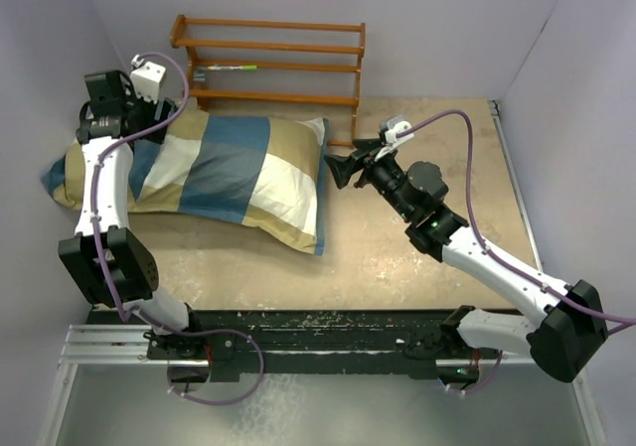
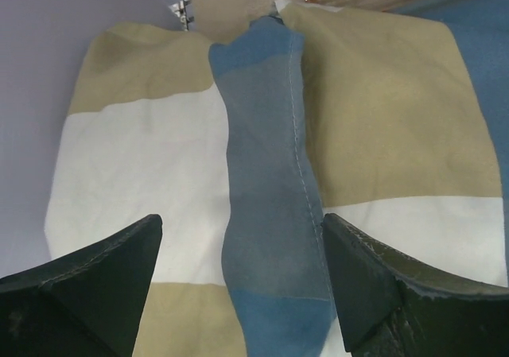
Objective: Remove the pillowcase from the pillow
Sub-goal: Remove the pillow from the pillowcase.
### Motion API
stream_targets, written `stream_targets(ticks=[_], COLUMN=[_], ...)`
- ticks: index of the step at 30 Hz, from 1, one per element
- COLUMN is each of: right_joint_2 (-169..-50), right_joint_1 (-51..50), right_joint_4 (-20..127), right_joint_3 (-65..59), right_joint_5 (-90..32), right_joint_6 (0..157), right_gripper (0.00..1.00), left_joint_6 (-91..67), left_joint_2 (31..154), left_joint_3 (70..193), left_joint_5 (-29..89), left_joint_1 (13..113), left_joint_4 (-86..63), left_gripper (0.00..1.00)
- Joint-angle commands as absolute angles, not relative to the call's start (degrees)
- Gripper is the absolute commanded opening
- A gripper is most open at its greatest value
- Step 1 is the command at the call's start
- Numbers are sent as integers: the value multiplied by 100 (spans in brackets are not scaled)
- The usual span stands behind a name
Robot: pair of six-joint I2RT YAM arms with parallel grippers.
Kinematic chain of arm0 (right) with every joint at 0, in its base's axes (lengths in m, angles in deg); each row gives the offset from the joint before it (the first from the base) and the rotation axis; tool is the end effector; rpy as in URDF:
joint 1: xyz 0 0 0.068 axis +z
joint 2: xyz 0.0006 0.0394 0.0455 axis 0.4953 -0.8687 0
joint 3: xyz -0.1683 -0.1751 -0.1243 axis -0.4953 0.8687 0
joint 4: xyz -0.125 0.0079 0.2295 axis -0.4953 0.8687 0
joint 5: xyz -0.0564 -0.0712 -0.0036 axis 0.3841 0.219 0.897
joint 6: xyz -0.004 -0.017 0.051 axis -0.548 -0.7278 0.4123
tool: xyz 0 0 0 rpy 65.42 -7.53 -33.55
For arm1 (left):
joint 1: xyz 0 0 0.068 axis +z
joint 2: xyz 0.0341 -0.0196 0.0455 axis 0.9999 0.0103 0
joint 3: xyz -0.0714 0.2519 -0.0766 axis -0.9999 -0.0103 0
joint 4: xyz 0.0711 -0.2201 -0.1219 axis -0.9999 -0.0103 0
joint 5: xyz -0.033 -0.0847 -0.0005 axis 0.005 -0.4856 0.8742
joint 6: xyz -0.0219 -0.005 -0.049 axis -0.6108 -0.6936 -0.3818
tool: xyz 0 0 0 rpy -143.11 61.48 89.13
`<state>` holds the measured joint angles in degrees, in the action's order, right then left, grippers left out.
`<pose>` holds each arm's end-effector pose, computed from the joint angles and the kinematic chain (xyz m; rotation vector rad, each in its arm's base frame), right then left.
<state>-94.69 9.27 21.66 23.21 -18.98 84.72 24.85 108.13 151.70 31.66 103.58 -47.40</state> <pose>0.2132 0.1708 0.3678 -0.2725 1.3334 0.7436 0.3515 0.0847 0.3820 0.2832 2.1355 0.2848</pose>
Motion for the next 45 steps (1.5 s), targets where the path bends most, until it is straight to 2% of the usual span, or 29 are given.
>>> stream_targets(ticks=[1,5,8,11,15,19,22,26,28,29,32,33,34,37,40,42,45], right_joint_2=[-9409,-9476,-9490,-9466,-9427,-9444,-9408,-9308,-9266,-9246,-9224,-9224,-9224,-9248,-9275,-9305,-9353], right_joint_1=[950,950,943,950,950,946,944,943,947,945,947,950,943,945,943,950,956], right_joint_4=[1877,1799,1794,1814,1857,1856,1891,1998,2052,2069,2106,2116,2130,2156,2239,2316,2424], right_joint_3=[2264,2276,2268,2250,2226,2207,2176,2154,2129,2119,2073,2048,2026,1939,1794,1652,1355], right_joint_5=[-1916,-1960,-1975,-1995,-2056,-2071,-2063,-2013,-1995,-1986,-1973,-1981,-1994,-2031,-2108,-2120,-2153], right_joint_6=[8527,8617,8686,8708,8759,8815,8833,8820,8794,8787,8784,8793,8797,8780,8716,8638,8566], right_gripper=[78,78,77,76,75,74,74,74,74,74,72,71,70,68,68,68,69], left_joint_6=[2505,2330,2483,2723,3278,3669,3574,3153,3004,2959,3062,3132,3189,3153,2776,2755,2832], left_joint_2=[11095,11170,11299,11384,11229,11118,11277,11571,11681,11711,11692,11690,11693,11697,11307,10959,10937], left_joint_3=[15408,15439,15434,15341,15048,14860,15012,15384,15545,15590,15517,15477,15452,15618,15968,16146,17152], left_joint_5=[3049,2770,3411,4338,4946,5054,5062,4714,4628,4594,4650,4719,4777,4579,3245,2833,2711], left_joint_1=[10363,10267,10061,10044,10141,10143,10174,10258,10274,10279,10285,10279,10281,10277,10197,9760,8773], left_joint_4=[-4770,-4763,-4558,-3965,-3013,-2687,-3085,-3945,-4267,-4367,-4285,-4176,-4094,-4068,-4254,-4073,-4604], left_gripper=[88,91,86,72,42,29,32,60,64,60,17,7,0,0,0,0,0])
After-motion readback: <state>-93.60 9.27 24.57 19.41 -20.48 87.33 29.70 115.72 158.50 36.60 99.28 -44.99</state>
